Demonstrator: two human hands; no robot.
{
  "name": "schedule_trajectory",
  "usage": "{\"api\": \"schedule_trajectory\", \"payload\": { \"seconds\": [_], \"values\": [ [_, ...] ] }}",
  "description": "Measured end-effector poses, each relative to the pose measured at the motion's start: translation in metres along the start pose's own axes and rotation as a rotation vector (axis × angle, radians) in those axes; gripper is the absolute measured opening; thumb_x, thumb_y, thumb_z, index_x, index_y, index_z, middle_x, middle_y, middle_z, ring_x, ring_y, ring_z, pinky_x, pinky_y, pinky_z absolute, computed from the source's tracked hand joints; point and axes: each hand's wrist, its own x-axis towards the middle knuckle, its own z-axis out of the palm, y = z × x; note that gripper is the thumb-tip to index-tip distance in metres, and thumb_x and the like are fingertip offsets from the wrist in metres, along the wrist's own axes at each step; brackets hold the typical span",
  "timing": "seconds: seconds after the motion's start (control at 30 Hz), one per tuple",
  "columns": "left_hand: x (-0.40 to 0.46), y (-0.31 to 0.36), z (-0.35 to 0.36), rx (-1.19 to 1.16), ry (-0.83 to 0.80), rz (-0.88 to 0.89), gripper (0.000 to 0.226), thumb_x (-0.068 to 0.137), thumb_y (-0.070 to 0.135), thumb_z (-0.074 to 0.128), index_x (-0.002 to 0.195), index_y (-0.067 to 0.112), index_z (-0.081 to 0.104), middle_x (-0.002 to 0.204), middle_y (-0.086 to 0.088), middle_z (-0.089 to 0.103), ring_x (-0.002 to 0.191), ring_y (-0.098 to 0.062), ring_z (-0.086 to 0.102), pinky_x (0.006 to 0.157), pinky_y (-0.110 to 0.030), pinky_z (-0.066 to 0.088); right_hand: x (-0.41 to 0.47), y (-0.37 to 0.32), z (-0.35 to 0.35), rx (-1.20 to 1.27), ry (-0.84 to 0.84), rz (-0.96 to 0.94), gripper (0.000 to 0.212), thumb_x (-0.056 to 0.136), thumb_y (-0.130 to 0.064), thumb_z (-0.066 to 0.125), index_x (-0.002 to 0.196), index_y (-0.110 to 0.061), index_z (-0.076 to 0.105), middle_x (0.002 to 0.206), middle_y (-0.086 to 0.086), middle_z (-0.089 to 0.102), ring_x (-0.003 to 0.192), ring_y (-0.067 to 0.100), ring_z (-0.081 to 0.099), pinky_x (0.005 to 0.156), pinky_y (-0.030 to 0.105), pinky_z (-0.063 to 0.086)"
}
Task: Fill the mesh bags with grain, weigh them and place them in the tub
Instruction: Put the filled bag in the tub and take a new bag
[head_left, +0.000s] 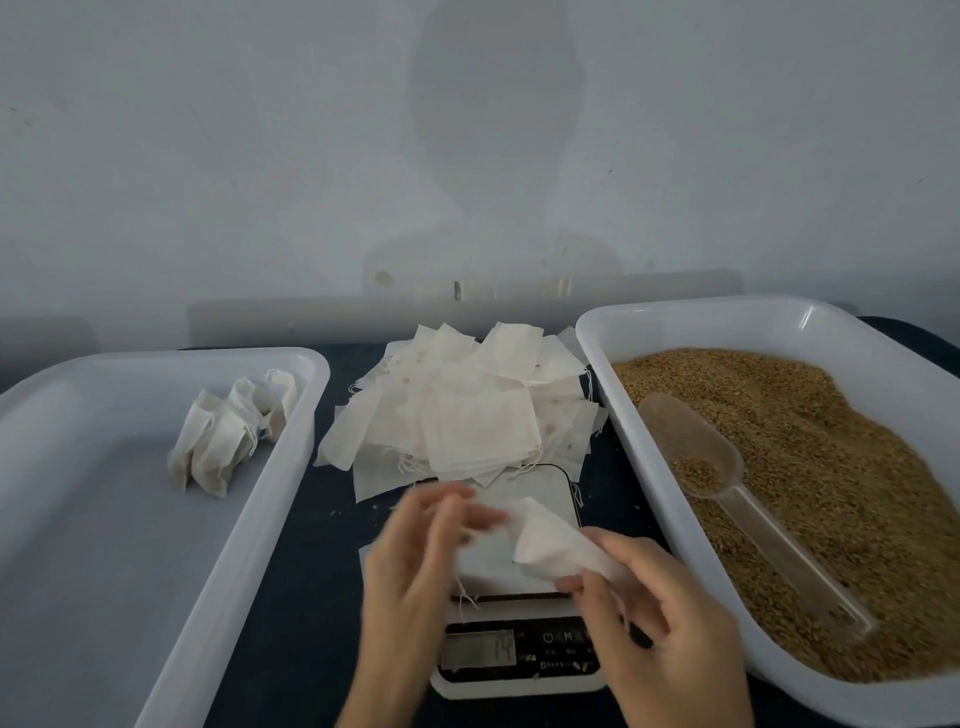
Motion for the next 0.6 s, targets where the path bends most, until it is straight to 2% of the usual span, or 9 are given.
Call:
{"api": "schedule_trajectory", "payload": {
  "seconds": [0.07,0.13,0.2,0.23,0.3,0.4,0.5,0.6],
  "values": [
    [0.023,-0.015,-0.014,0.262,-0.013,0.066,0.028,0.092,0.054,0.044,0.11,0.043,0.063,0.121,0.019,0.063,0.12,-0.002,0.053,0.097,-0.018,0.043,-0.002,0.0,-0.004,-0.002,0.033,-0.038,0.046,0.077,0.02,0.062,0.089,-0.023,0.071,0.077,-0.009,0.071,0.071,-0.001,0.069,0.065,0.006,0.051],
    [0.051,-0.033,-0.016,0.57,-0.245,0.024,0.035,0.092,0.068,0.031,0.123,0.06,0.045,0.149,0.028,0.032,0.145,-0.002,0.014,0.117,-0.037,0.02,-0.003,-0.003,-0.003,0.004,0.006,-0.073,0.035,0.078,0.013,0.064,0.087,-0.02,0.074,0.077,-0.007,0.071,0.072,0.0,0.069,0.065,0.009,0.052],
    [0.079,-0.052,-0.006,0.904,-0.463,0.032,0.045,0.087,0.075,0.019,0.127,0.065,0.036,0.156,0.029,0.008,0.146,-0.005,-0.015,0.116,-0.056,-0.002,-0.004,-0.008,0.0,-0.006,-0.036,-0.073,0.028,0.074,-0.001,0.062,0.082,-0.025,0.075,0.079,-0.012,0.069,0.073,0.0,0.068,0.065,0.013,0.054],
    [0.092,-0.058,0.0,1.015,-0.528,0.029,0.045,0.087,0.073,0.019,0.128,0.065,0.037,0.156,0.029,0.002,0.145,-0.008,-0.02,0.113,-0.061,-0.006,-0.004,-0.01,0.002,-0.011,-0.062,-0.067,0.028,0.072,-0.006,0.062,0.08,-0.029,0.074,0.081,-0.015,0.068,0.074,-0.001,0.067,0.066,0.014,0.055],
    [0.114,-0.066,0.005,1.088,-0.57,0.002,0.036,0.092,0.067,0.028,0.125,0.066,0.042,0.156,0.029,-0.001,0.145,-0.01,-0.021,0.11,-0.066,-0.004,-0.006,-0.012,0.005,-0.061,-0.095,-0.07,0.03,0.07,-0.009,0.062,0.087,-0.032,0.071,0.082,-0.018,0.066,0.075,-0.003,0.065,0.067,0.009,0.052],
    [0.135,-0.073,0.0,1.008,-0.53,-0.044,0.024,0.096,0.057,0.039,0.113,0.069,0.049,0.156,0.03,0.004,0.145,-0.006,-0.017,0.108,-0.068,-0.004,-0.01,-0.011,0.007,-0.184,-0.06,-0.125,0.026,0.069,-0.011,0.06,0.072,-0.035,0.07,0.069,-0.018,0.06,0.064,-0.007,0.059,0.061,0.001,0.043],
    [0.141,-0.078,-0.013,0.931,-0.489,-0.053,0.029,0.097,0.044,0.047,0.109,0.07,0.049,0.156,0.029,0.006,0.145,-0.006,-0.014,0.11,-0.066,-0.004,-0.012,-0.01,0.008,-0.189,-0.002,-0.087,0.016,0.069,-0.018,0.053,0.06,-0.026,0.064,0.06,-0.015,0.052,0.052,-0.005,0.051,0.053,0.0,0.034],
    [0.138,-0.076,-0.027,0.938,-0.477,-0.033,0.035,0.099,0.032,0.049,0.115,0.063,0.05,0.157,0.025,0.006,0.147,-0.008,-0.013,0.113,-0.064,-0.002,-0.012,-0.004,0.006,-0.194,0.022,-0.039,0.024,0.063,-0.006,0.056,0.055,-0.028,0.058,0.055,-0.012,0.05,0.049,-0.002,0.049,0.051,0.0,0.032]
  ]
}}
